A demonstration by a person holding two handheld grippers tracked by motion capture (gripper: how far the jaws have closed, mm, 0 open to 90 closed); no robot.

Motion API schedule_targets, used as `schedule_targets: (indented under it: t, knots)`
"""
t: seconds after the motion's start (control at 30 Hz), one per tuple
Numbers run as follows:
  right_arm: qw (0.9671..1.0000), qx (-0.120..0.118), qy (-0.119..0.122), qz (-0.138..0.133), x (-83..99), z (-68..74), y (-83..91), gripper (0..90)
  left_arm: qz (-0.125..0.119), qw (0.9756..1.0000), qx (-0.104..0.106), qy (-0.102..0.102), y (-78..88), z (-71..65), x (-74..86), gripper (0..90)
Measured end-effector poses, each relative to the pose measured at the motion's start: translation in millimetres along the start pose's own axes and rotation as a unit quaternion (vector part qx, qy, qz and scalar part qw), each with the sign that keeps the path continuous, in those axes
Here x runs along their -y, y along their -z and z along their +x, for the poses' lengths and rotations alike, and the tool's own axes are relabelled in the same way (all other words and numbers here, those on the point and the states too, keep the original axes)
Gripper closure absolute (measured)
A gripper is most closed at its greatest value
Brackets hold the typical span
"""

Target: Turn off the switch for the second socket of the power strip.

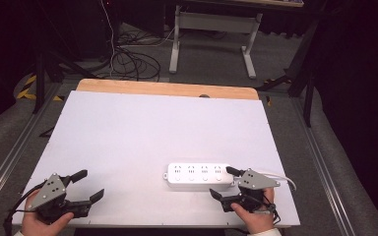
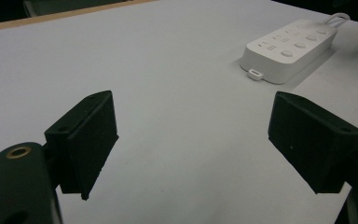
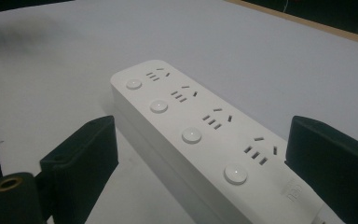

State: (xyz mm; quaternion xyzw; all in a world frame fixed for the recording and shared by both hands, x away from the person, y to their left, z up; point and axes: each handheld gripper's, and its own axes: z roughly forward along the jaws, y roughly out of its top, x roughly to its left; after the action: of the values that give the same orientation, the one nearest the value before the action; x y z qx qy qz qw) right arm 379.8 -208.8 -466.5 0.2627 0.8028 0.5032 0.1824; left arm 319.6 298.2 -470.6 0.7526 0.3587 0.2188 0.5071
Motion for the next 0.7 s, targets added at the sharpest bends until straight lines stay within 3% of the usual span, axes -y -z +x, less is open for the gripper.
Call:
schedule_targets:
  t: [0.7]
  knots:
    - [1.0000,-0.008,0.000,-0.002,-0.8,0.2,1.7,14.1,-0.003,0.9999,-0.013,-0.008,1.6,-1.1,0.1,16.9]
